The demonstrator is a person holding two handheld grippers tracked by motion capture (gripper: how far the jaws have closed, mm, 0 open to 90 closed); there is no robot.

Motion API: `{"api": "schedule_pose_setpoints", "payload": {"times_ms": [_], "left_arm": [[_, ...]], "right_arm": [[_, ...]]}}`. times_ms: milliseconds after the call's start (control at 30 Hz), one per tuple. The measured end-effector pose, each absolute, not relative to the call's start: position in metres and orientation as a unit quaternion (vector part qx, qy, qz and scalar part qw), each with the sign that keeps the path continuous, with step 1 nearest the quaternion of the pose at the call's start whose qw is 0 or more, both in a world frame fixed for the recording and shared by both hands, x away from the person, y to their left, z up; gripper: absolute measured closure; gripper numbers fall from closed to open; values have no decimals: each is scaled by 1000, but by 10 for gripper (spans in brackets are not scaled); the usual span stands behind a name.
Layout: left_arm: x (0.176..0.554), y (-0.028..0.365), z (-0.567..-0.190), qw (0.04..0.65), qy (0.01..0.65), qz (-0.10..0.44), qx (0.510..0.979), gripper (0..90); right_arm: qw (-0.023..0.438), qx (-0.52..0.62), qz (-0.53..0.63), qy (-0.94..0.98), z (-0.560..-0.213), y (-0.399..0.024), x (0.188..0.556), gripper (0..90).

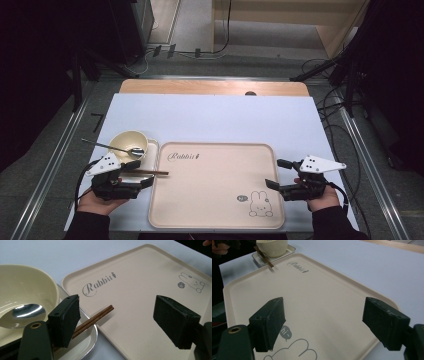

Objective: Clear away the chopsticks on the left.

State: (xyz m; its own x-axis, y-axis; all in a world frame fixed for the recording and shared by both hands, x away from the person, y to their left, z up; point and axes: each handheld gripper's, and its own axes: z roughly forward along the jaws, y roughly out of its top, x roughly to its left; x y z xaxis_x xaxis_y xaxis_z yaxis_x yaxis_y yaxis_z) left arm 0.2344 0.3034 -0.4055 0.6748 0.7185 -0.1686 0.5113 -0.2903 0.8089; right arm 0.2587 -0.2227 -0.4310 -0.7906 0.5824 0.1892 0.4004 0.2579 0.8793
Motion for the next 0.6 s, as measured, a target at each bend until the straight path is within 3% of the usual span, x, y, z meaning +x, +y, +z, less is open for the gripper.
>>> {"api": "schedule_pose_setpoints", "payload": {"times_ms": [600], "left_arm": [[236, 303, -406, 452, 390, 99, 796, 215]], "right_arm": [[90, 318, 521, 787, -431, -225, 258, 182]]}}
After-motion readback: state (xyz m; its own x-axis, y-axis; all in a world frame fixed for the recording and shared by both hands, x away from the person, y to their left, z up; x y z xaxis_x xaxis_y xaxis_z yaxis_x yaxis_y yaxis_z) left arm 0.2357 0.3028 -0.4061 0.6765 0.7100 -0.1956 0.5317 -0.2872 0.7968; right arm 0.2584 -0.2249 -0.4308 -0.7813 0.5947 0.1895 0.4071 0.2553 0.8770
